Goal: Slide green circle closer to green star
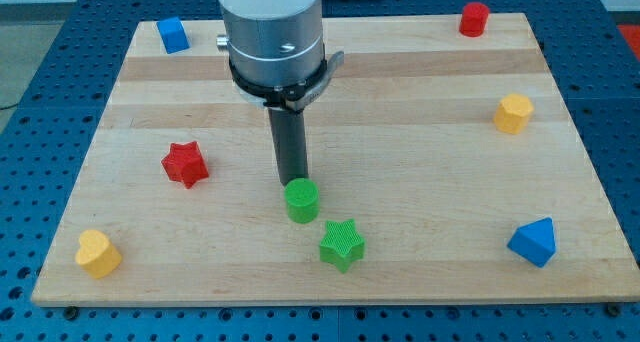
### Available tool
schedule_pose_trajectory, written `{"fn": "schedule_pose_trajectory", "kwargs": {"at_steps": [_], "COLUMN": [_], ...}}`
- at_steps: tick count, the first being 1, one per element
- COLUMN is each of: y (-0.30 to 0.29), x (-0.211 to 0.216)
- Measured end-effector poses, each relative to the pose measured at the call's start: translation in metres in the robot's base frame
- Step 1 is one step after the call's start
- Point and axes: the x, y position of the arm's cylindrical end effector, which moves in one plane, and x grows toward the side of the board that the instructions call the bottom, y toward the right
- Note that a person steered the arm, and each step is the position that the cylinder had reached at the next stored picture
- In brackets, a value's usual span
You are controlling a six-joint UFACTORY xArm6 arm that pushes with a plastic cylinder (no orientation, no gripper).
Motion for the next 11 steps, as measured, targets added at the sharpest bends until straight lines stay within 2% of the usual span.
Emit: {"fn": "schedule_pose_trajectory", "kwargs": {"at_steps": [3,4,5,8,11], "y": [-0.004,-0.044,-0.053,-0.005,-0.001], "x": [0.004,0.003,0.009,0.020,0.023]}}
